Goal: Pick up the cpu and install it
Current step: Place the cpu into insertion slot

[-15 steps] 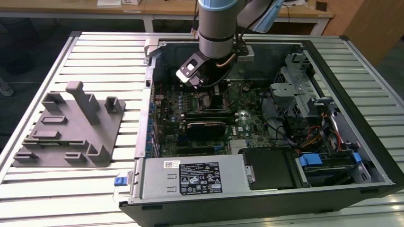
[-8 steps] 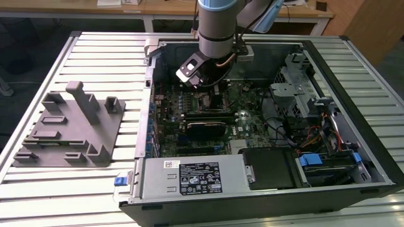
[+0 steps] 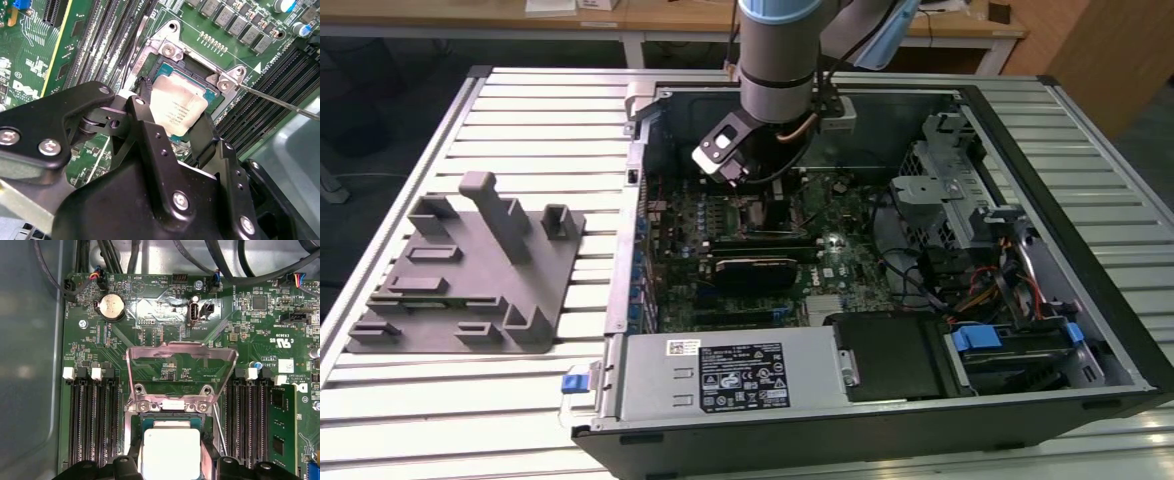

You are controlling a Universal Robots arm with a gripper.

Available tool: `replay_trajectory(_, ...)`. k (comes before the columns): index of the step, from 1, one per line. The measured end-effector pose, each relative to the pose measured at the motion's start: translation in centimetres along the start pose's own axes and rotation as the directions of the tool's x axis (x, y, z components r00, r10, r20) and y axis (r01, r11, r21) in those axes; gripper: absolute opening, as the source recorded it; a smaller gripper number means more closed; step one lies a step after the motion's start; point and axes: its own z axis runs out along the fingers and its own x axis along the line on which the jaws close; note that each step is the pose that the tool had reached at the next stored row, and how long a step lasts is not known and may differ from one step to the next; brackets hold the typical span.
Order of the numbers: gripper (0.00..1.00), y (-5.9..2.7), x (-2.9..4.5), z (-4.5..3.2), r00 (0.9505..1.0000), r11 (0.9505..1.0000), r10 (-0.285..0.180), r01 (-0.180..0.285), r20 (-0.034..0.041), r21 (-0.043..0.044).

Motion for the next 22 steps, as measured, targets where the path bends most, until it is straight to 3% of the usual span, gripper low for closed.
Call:
replay_trajectory(12,0.54,0.01,0.07,0.11,1.0,1.0,0.0,0.0,-0.0022,-0.0008)
replay_trajectory(14,0.55,0.01,0.05,0.1,1.0,1.0,0.0,0.0,-0.0011,-0.0007)
replay_trajectory(15,0.62,0.0,0.04,0.08,1.0,1.0,0.0,0.0,-0.0007,-0.0004)
replay_trajectory(22,0.62,0.01,0.03,-0.2,1.0,1.0,0.0,0.0,-0.0004,-0.0002)
